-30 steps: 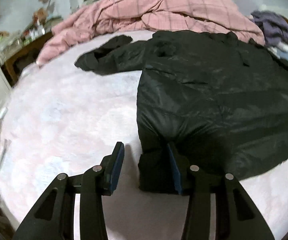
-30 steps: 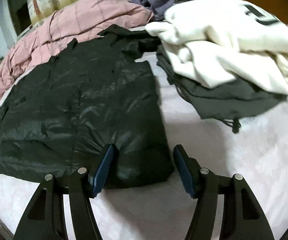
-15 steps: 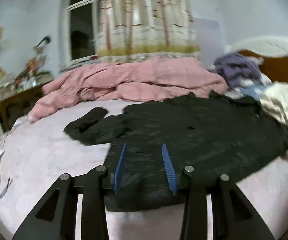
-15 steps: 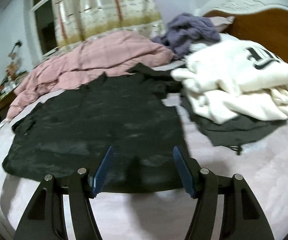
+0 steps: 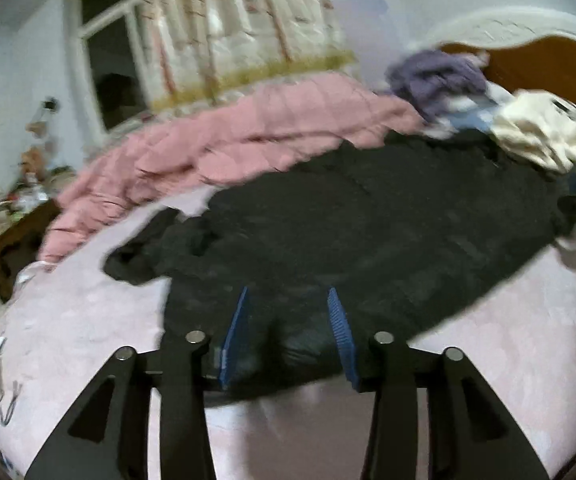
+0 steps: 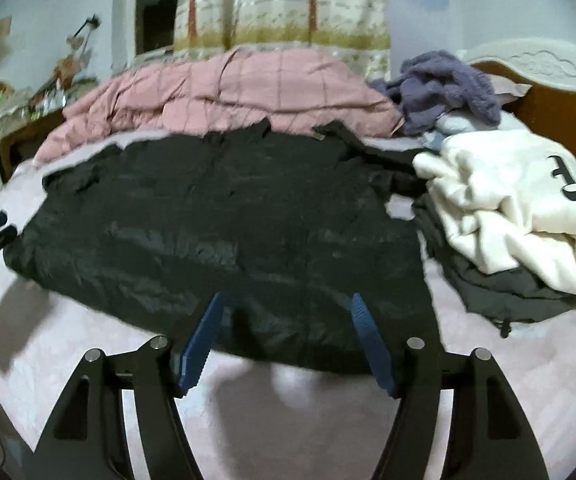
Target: Fold large clothes
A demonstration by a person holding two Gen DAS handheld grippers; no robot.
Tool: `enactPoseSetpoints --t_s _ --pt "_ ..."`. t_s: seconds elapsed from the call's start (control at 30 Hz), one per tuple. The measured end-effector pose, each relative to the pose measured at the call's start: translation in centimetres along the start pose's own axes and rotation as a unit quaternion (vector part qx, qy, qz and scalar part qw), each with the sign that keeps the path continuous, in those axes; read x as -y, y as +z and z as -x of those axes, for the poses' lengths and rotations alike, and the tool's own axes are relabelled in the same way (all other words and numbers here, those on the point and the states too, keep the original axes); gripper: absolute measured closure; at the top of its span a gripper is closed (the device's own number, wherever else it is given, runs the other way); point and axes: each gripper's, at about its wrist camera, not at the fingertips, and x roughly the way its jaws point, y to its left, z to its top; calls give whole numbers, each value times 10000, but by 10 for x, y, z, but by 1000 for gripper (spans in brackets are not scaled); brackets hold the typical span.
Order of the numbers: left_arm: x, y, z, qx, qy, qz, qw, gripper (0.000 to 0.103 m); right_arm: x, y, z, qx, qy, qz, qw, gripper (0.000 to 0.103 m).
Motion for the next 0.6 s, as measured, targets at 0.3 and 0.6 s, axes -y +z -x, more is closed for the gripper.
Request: enactPoseSetpoints --t_s 0.3,0.6 --pt "26 -20 -28 -602 289 -1495 9865 51 -33 -18 -15 -324 -396 1205 9914 22" --pt "26 -33 -47 -888 605 -1266 9861 42 -42 -25 -41 -708 -887 1505 9821 13"
